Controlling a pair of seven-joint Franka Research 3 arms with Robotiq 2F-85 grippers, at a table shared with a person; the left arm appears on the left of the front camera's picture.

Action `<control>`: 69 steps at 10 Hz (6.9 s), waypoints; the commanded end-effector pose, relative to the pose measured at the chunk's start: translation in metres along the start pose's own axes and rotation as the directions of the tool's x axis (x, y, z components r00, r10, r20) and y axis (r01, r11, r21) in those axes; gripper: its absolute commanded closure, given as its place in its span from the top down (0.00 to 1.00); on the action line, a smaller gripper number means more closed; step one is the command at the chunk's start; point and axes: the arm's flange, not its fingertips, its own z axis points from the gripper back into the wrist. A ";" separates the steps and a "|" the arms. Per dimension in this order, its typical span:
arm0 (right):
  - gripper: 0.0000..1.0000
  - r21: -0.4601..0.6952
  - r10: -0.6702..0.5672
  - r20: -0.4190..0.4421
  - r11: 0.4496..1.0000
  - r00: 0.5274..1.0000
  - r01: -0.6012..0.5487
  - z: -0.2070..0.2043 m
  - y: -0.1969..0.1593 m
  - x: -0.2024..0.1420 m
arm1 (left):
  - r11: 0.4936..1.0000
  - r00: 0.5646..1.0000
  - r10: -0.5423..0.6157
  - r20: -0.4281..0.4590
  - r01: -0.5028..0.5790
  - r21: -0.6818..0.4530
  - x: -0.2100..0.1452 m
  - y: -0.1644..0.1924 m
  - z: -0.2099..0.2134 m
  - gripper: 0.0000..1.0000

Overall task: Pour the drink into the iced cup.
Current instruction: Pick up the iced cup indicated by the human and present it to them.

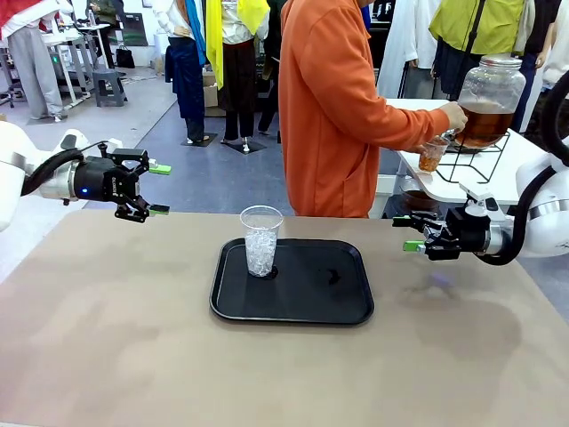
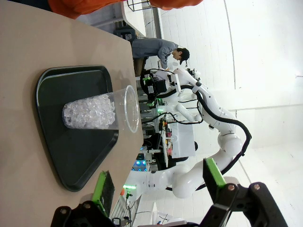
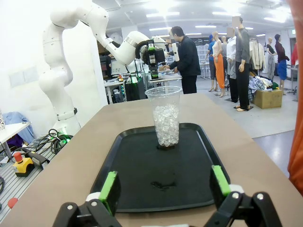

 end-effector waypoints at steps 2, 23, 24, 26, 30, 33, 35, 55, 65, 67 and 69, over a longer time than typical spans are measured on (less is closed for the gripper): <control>1.00 -0.001 0.006 0.005 1.000 1.000 -0.006 -0.001 -0.001 0.003 | 1.000 1.000 0.007 -0.002 -0.007 0.006 -0.001 -0.002 0.001 1.00; 1.00 -0.001 0.006 0.005 1.000 1.000 -0.006 -0.001 -0.001 0.003 | 1.000 1.000 0.007 -0.002 -0.007 0.006 -0.001 -0.002 0.001 1.00; 1.00 -0.001 0.006 0.005 1.000 1.000 -0.006 -0.001 -0.001 0.003 | 1.000 1.000 0.007 -0.002 -0.007 0.006 -0.001 -0.002 0.001 1.00; 1.00 -0.001 0.006 0.005 1.000 1.000 -0.006 -0.001 -0.001 0.003 | 1.000 1.000 0.007 -0.002 -0.007 0.006 -0.001 -0.002 0.001 1.00; 1.00 -0.001 0.006 0.005 1.000 1.000 -0.006 -0.001 -0.001 0.003 | 1.000 1.000 0.007 -0.002 -0.007 0.006 -0.001 -0.002 0.001 1.00; 1.00 -0.001 0.006 0.005 1.000 1.000 -0.006 -0.001 -0.001 0.003 | 1.000 1.000 0.007 -0.002 -0.007 0.006 -0.001 -0.002 0.001 1.00; 1.00 -0.001 0.006 0.005 1.000 1.000 -0.006 -0.001 -0.001 0.003 | 1.000 1.000 0.007 -0.002 -0.007 0.006 -0.001 -0.002 0.001 1.00; 1.00 -0.001 0.006 0.005 1.000 1.000 -0.006 -0.001 -0.001 0.003 | 1.000 1.000 0.007 -0.002 -0.007 0.006 -0.001 -0.002 0.001 1.00; 1.00 -0.001 0.006 0.005 1.000 1.000 -0.006 -0.001 -0.001 0.003 | 1.000 1.000 0.007 -0.002 -0.007 0.006 -0.001 -0.002 0.001 1.00; 1.00 -0.001 0.006 0.005 1.000 1.000 -0.006 -0.001 -0.001 0.003 | 1.000 1.000 0.007 -0.002 -0.007 0.006 -0.001 -0.002 0.001 1.00; 1.00 -0.001 0.006 0.005 1.000 1.000 -0.006 -0.001 -0.001 0.003 | 1.000 1.000 0.007 -0.002 -0.007 0.006 -0.001 -0.002 0.001 1.00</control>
